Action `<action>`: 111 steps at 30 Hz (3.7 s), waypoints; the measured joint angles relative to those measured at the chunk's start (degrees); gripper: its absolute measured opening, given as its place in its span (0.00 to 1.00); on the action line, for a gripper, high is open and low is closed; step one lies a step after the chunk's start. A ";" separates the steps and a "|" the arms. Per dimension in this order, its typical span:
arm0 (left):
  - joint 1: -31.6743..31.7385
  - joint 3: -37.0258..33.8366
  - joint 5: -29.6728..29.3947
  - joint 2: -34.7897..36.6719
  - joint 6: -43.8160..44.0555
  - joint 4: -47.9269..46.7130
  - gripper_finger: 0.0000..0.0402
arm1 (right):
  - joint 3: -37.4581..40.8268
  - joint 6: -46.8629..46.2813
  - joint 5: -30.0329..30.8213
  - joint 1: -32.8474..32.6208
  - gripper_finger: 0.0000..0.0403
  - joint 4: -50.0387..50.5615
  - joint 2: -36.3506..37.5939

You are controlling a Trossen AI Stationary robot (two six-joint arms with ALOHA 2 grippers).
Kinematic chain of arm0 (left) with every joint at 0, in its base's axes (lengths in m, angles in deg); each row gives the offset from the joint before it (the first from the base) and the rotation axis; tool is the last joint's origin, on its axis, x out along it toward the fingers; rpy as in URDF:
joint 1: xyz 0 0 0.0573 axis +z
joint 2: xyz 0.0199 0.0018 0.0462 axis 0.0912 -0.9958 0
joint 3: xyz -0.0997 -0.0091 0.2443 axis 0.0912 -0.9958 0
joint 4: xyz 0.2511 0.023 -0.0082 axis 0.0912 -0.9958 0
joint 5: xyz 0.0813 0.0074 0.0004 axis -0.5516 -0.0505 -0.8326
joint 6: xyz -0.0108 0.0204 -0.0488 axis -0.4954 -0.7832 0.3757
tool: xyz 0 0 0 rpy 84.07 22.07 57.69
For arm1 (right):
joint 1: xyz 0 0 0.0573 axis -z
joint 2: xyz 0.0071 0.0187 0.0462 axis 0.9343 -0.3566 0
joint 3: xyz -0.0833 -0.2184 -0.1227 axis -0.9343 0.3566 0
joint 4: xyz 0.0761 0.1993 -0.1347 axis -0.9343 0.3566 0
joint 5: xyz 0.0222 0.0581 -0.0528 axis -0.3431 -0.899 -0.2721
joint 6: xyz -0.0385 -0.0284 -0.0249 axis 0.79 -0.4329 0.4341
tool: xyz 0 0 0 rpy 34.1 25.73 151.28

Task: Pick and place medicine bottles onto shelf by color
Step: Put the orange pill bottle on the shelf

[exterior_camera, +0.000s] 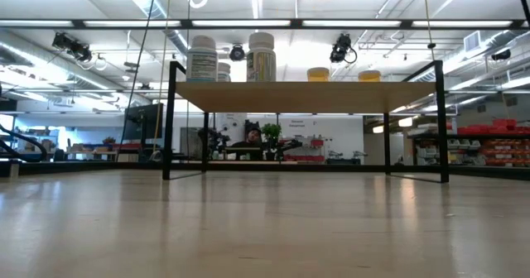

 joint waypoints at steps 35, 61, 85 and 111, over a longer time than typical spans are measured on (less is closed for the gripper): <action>0.00 -0.02 -11.61 1.51 12.24 6.66 0.47 | 0.04 26.44 -19.17 12.03 0.52 -3.02 0.03; -0.02 -0.07 -21.00 -2.24 23.02 6.81 0.47 | 34.53 22.26 -25.55 16.66 0.52 -18.87 25.22; -0.02 -0.04 -23.38 -4.83 25.11 6.74 0.47 | 51.25 18.96 -19.99 14.37 0.52 -40.14 28.18; -0.09 -0.04 -23.51 -5.27 25.71 6.61 0.47 | 57.15 14.53 -17.89 15.90 0.52 -45.99 23.21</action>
